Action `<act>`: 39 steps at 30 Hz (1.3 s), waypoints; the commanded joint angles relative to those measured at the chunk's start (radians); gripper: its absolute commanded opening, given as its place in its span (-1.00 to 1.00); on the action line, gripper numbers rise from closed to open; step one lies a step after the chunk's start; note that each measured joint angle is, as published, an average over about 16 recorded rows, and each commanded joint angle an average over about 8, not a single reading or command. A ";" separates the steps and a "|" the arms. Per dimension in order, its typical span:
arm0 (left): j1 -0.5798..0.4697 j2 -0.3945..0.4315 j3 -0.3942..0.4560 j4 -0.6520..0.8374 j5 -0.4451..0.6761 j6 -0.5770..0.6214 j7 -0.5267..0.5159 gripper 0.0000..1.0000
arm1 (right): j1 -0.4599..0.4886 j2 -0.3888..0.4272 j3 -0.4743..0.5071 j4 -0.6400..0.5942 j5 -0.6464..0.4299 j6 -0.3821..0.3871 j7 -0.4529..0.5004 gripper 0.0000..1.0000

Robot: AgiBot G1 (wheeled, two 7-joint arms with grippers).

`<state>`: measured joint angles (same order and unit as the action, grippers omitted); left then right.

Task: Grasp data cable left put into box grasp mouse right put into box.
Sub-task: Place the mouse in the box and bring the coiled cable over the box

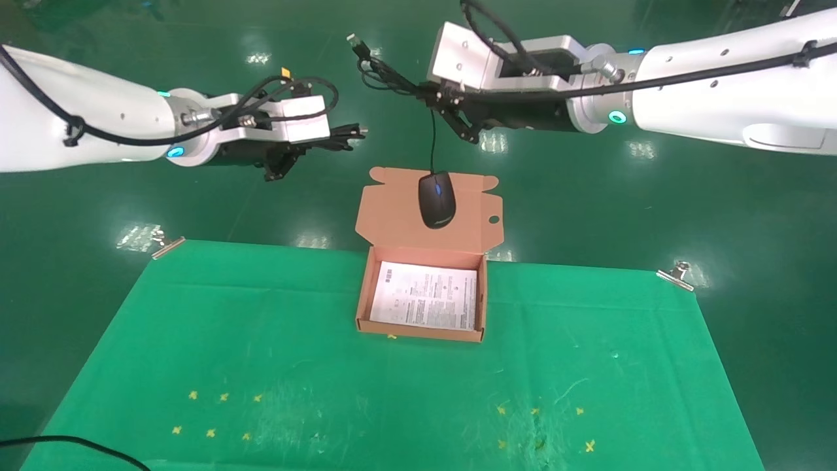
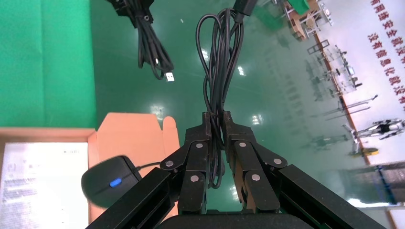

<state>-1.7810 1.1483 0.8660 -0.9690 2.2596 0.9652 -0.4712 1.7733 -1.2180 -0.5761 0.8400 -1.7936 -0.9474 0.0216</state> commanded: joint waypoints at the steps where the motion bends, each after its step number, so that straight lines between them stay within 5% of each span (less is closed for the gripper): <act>1: -0.004 0.001 -0.001 -0.003 0.004 -0.003 -0.004 -1.00 | 0.010 -0.010 -0.001 -0.008 0.004 -0.003 -0.012 -1.00; 26: 0.076 -0.179 0.034 -0.240 0.120 0.229 -0.194 -1.00 | -0.097 -0.128 -0.046 -0.215 0.046 0.036 -0.107 -1.00; 39: 0.084 -0.187 0.034 -0.276 0.135 0.243 -0.223 -1.00 | -0.161 -0.138 -0.138 -0.303 0.112 0.115 -0.039 -1.00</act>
<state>-1.6968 0.9614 0.9002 -1.2443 2.3942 1.2074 -0.6931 1.6159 -1.3567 -0.7140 0.5359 -1.6831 -0.8369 -0.0211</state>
